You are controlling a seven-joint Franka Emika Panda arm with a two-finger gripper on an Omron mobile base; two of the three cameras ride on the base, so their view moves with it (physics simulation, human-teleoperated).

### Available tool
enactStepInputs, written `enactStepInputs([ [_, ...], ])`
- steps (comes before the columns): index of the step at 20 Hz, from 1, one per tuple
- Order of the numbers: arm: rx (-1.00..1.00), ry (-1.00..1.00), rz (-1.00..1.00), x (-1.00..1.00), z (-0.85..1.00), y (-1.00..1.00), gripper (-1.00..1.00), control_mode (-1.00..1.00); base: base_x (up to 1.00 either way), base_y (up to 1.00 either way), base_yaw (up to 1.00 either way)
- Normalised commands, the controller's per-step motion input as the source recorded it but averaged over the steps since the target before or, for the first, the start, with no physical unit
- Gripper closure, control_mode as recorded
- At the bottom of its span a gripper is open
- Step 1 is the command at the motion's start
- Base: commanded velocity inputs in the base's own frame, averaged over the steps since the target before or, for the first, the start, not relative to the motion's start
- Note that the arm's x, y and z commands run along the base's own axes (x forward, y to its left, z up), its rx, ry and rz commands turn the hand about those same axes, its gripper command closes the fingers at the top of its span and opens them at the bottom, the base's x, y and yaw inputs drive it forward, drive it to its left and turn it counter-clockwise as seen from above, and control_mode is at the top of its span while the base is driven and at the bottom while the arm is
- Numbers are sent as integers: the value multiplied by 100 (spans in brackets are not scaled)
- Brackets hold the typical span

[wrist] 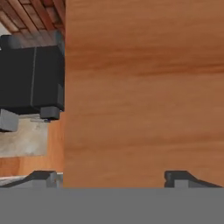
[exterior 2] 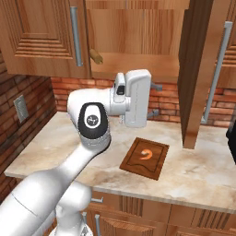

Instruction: Open the cabinet, retrieve the rolling pin, and place it next to the meat on the cutting board to prepare for tenderizing.

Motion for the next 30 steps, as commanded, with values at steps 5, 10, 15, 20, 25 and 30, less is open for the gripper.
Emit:
enactStepInputs([
  [5, 8, -11, 0, -41, 1, 71, -100, -100, 0, 0, 0],
  [10, 12, -13, 0, -28, 0, 65, -100, -100, 0, 0, 0],
  [15, 18, -24, 0, -40, 1, 52, -100, -100, 0, 0, 0],
  [20, 21, -29, 0, -47, 15, 62, -100, -100, 0, 0, 0],
  [25, 14, -23, 0, -32, 11, 94, -100, -100, 0, 0, 0],
  [30, 15, -18, 0, -27, 12, 83, -100, -100, 0, 0, 0],
])
